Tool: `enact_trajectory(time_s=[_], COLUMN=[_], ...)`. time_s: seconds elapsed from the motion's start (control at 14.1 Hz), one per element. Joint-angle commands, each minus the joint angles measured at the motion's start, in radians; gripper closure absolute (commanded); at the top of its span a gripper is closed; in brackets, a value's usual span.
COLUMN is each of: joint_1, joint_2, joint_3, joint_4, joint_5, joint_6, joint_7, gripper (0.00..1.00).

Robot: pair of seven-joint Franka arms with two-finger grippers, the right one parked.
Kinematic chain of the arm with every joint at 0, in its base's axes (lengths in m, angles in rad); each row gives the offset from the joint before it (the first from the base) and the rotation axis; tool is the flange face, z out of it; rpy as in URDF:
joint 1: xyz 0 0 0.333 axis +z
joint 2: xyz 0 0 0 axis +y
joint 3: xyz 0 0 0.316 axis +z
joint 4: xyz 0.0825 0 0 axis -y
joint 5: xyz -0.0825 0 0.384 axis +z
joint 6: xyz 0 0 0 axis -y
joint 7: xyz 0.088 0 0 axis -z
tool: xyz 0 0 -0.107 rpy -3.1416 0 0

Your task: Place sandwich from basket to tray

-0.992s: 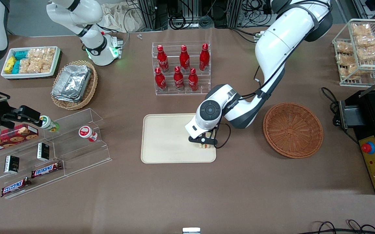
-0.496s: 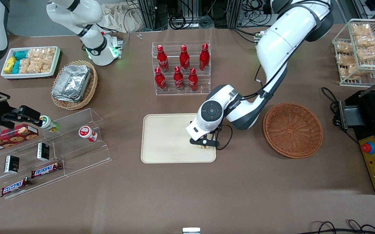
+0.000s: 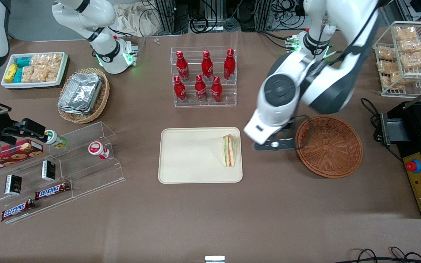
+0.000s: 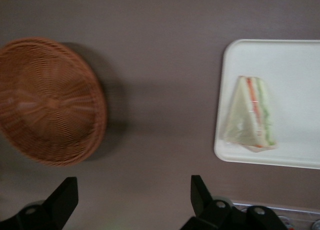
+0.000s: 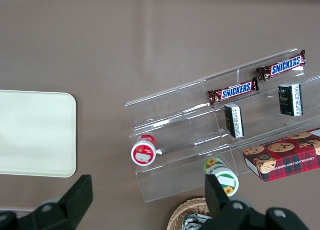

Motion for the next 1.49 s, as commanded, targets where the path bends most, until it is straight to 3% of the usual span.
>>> enact_trajectory(time_s=[0.0,0.21,0.5,0.85,1.13,1.42], joint_1=[0.103,0.225,0.426,0.497,0.541,0.540], joint_2=[-0.119,-0.183,-0.242,-0.234,-0.240,-0.236], joint_3=[-0.002,-0.002,-0.002,0.016,0.016,0.014], joint_4=[-0.087,-0.116,-0.096,-0.032,-0.027,-0.029], joint_5=[-0.027,-0.030,-0.139,-0.125,-0.156,-0.140], joint_6=[-0.026,-0.029,-0.058,-0.087,-0.110,-0.106], joint_7=[0.141,0.301,0.594,0.640,0.657,0.679], gripper=[0.00,0.00,0.00,0.00,0.00,0.00])
